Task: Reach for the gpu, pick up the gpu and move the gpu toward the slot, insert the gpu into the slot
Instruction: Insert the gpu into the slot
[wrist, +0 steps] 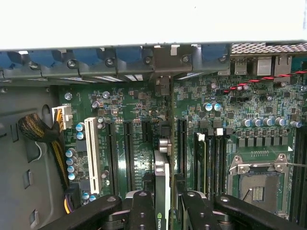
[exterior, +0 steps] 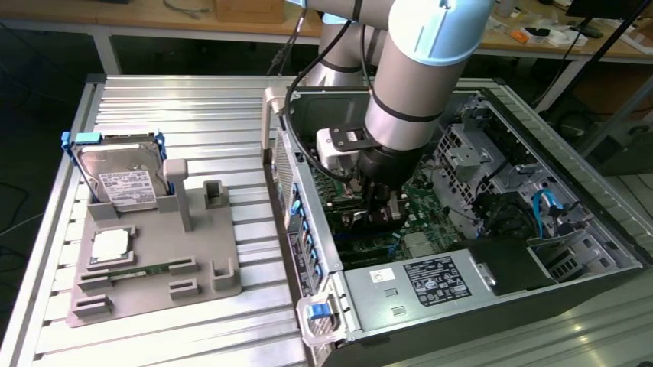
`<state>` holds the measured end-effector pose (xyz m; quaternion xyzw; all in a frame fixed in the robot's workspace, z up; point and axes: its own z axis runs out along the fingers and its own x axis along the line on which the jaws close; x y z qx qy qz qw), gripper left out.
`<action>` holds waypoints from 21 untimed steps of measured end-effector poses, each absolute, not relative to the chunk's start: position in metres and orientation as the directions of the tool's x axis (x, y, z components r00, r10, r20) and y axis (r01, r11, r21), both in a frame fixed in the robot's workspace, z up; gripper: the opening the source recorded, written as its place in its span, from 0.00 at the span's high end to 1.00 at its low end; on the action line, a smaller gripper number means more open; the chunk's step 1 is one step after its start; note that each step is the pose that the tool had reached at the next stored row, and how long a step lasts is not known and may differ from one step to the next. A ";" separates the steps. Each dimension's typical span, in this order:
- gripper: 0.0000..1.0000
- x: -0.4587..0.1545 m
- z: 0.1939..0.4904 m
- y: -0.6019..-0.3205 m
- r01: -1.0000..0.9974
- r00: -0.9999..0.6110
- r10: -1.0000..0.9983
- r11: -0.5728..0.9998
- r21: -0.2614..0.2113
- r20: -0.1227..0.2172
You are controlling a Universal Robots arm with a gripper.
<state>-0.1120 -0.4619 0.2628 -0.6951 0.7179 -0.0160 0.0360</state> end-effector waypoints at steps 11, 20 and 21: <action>0.73 -0.112 0.266 -0.462 -0.997 -0.031 -0.999 0.033 -0.073 -0.029; 0.73 -0.112 0.266 -0.462 -0.997 -0.031 -0.999 0.033 -0.073 -0.031; 0.73 -0.112 0.266 -0.462 -0.997 -0.031 -0.999 0.033 -0.073 -0.031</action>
